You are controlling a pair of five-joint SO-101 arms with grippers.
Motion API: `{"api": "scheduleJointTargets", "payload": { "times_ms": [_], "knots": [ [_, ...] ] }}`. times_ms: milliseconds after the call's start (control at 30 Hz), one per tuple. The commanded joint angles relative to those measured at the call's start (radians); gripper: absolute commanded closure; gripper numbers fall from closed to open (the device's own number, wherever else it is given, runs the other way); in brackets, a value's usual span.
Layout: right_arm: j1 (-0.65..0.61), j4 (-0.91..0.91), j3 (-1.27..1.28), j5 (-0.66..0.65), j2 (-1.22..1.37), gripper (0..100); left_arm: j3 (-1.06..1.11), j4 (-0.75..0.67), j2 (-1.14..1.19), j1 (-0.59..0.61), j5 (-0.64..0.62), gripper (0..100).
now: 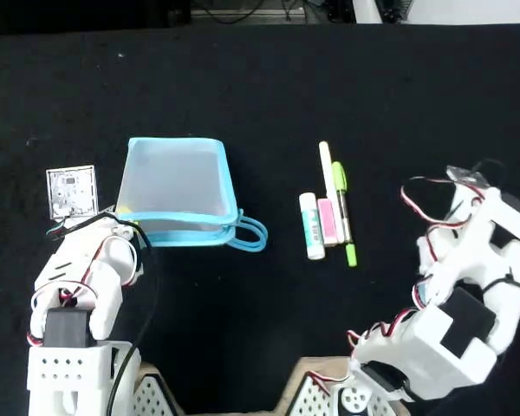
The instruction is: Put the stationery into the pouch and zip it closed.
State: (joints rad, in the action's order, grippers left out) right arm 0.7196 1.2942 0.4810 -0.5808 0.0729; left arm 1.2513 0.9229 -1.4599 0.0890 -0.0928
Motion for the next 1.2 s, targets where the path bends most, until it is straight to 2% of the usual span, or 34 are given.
{"api": "scheduleJointTargets", "payload": {
  "times_ms": [0, 167, 300, 433, 567, 667, 700, 1167],
  "knots": [
    [-0.049, 0.017, -0.051, -0.009, 0.004, 81.9, -0.010, -0.017, -0.023, -0.004, 0.009, 97],
    [-0.051, -0.057, 0.004, -0.012, 0.004, 82.8, -0.010, -0.017, -0.023, -0.004, 0.009, 97],
    [-0.044, -0.161, 0.079, -0.091, 0.002, 85.6, -0.010, -0.017, -0.023, -0.004, 0.009, 97],
    [-0.044, -0.195, 0.097, -0.114, 0.002, 85.7, -0.010, -0.017, -0.023, -0.004, 0.009, 97],
    [-0.044, -0.195, 0.096, -0.114, 0.001, 87.9, -0.010, -0.017, -0.023, -0.004, 0.009, 97],
    [-0.044, -0.195, 0.088, -0.112, -0.008, 99.4, -0.010, -0.017, -0.023, -0.004, 0.009, 97],
    [-0.044, -0.190, 0.079, -0.110, -0.013, 97.3, -0.010, -0.017, -0.023, -0.004, 0.009, 97],
    [-0.032, -0.032, 0.013, -0.114, -0.357, 98.7, -0.010, -0.017, -0.023, -0.004, 0.009, 97]
  ]
}}
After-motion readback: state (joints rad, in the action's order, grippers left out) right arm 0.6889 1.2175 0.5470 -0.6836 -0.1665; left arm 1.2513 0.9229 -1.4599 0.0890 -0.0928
